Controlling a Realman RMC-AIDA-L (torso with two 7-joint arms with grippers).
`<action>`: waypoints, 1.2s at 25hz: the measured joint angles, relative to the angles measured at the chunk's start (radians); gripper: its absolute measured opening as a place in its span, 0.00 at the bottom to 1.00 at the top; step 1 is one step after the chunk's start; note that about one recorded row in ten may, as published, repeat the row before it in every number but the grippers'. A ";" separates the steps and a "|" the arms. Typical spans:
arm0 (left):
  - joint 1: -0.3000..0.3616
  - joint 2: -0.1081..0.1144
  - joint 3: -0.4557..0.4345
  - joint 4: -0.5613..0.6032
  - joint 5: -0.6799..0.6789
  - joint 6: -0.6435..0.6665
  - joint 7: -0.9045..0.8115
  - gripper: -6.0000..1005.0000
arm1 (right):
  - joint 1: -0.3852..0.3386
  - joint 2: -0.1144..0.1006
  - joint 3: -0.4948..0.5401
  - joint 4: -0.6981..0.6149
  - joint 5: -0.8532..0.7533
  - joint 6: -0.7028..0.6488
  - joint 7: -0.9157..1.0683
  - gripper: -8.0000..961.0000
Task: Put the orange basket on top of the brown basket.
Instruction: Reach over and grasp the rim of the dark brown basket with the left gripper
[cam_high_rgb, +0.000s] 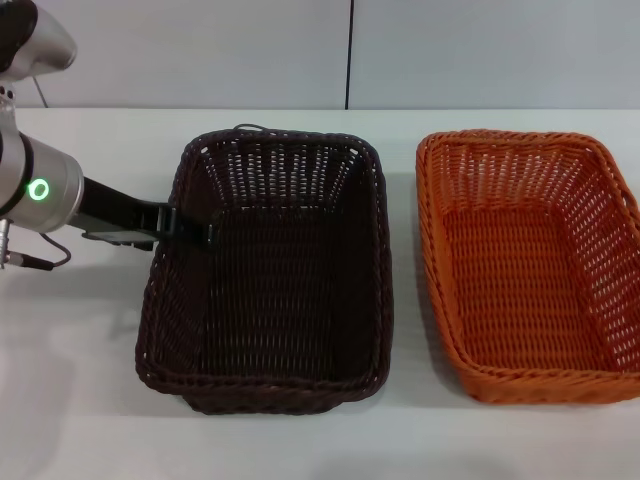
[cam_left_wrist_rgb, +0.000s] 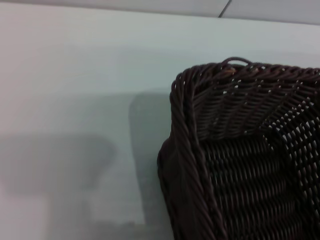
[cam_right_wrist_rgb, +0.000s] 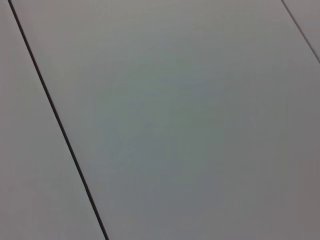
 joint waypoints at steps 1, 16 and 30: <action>0.000 0.000 0.000 0.000 0.000 0.000 0.000 0.85 | 0.000 0.000 0.000 0.000 0.000 0.000 0.000 0.60; -0.004 0.005 -0.030 0.100 -0.052 0.001 0.010 0.85 | -0.004 -0.002 0.005 0.000 0.006 0.000 0.000 0.60; -0.013 0.007 -0.039 0.099 -0.053 -0.019 0.013 0.32 | -0.004 -0.010 0.008 0.005 0.007 0.013 0.000 0.60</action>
